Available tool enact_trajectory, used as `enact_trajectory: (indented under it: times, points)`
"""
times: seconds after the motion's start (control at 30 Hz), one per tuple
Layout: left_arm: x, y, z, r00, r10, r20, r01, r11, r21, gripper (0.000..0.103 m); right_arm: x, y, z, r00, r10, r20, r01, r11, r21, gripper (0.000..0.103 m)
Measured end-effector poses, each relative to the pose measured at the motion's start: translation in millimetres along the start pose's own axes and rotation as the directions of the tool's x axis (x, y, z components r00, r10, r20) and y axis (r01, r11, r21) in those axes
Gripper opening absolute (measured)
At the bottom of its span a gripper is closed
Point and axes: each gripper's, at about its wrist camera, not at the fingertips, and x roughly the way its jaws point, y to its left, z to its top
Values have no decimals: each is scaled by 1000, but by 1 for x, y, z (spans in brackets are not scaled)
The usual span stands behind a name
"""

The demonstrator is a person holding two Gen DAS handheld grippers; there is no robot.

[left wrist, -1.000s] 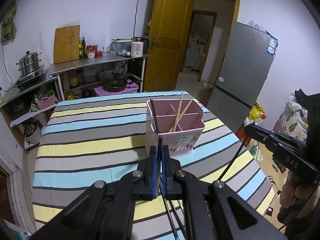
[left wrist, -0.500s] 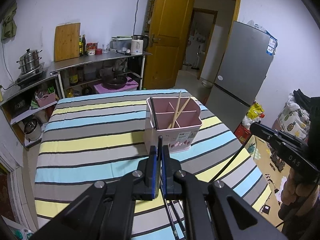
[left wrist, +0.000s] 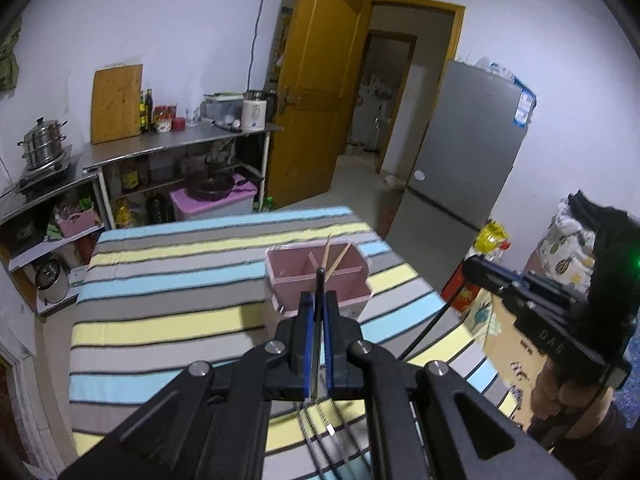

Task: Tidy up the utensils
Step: 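Lower both chopsticks into the basket and open both grippers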

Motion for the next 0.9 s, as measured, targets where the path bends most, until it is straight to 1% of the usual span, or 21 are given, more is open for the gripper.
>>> enact_trajectory:
  times: [0.23, 0.4, 0.63, 0.9]
  points:
    - [6, -2, 42, 999, -22, 41, 23, 1000, -12, 5, 4, 6, 37, 998, 5, 58, -4, 1000, -18, 4]
    - [14, 4, 65, 998, -20, 66, 21, 1000, -15, 5, 13, 7, 62, 996, 4, 90, -2, 1000, -19, 4]
    - [34, 17, 76, 998, -7, 64, 8, 1000, -25, 5, 34, 2, 83, 993, 4, 120, -5, 1000, 5, 4]
    - [62, 33, 76, 1000, 3, 31, -2, 999, -51, 5, 65, -3, 82, 994, 7, 111, -11, 999, 34, 4]
